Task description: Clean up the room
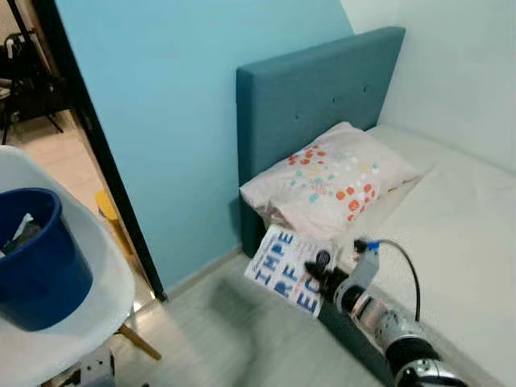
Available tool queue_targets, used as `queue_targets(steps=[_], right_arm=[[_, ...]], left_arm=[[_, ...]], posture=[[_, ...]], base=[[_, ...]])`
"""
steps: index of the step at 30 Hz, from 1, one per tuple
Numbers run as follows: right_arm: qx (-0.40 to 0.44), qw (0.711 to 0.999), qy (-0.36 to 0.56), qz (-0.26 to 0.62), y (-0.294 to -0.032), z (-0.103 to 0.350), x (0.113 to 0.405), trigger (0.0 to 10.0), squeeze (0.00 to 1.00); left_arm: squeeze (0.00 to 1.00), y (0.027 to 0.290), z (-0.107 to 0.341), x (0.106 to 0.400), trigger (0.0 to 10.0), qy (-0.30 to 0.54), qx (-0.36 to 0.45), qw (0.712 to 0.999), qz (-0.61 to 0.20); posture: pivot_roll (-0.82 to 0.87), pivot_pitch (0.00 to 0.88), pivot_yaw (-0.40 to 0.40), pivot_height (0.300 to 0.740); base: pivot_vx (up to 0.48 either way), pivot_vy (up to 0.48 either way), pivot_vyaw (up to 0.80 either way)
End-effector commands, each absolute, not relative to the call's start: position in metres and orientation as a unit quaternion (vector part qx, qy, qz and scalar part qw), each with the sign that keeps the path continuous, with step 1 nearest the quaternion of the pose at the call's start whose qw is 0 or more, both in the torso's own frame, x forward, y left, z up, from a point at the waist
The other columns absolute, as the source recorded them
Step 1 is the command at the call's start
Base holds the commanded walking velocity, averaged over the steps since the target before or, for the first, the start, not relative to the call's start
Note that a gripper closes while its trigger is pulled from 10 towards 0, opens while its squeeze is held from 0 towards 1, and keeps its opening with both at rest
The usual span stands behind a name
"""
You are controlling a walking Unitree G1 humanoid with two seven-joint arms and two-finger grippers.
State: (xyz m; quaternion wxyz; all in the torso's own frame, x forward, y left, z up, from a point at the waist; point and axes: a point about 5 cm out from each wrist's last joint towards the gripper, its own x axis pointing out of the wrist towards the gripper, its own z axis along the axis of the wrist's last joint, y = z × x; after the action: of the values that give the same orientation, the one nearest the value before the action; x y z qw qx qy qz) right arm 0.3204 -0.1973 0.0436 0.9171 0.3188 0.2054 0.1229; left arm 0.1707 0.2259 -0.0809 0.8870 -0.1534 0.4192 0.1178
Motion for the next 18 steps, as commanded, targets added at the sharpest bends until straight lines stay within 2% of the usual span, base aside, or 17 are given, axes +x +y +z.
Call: queue_targets(steps=[1, 18], right_arm=[[0.327, 0.917, 0.183, 0.135, -0.1933, 0.0496, 0.3251, 10.0, 0.00], [0.328, 0.916, 0.176, 0.150, -0.1874, 0.0564, 0.3321, 10.0, 0.00]], left_arm=[[0.00, 0.2270, -0.0834, 0.1652, 10.0, 0.430, -0.141, 0.884, 0.117], [0.00, 0.2240, -0.0865, 0.1603, 10.0, 0.439, -0.140, 0.880, 0.119]], posture=[[-0.13, 0.000, 0.005, 0.740], [-0.14, 0.000, 0.002, 0.740]], base=[[0.000, -0.424, 0.00], [0.000, -0.429, 0.00]])
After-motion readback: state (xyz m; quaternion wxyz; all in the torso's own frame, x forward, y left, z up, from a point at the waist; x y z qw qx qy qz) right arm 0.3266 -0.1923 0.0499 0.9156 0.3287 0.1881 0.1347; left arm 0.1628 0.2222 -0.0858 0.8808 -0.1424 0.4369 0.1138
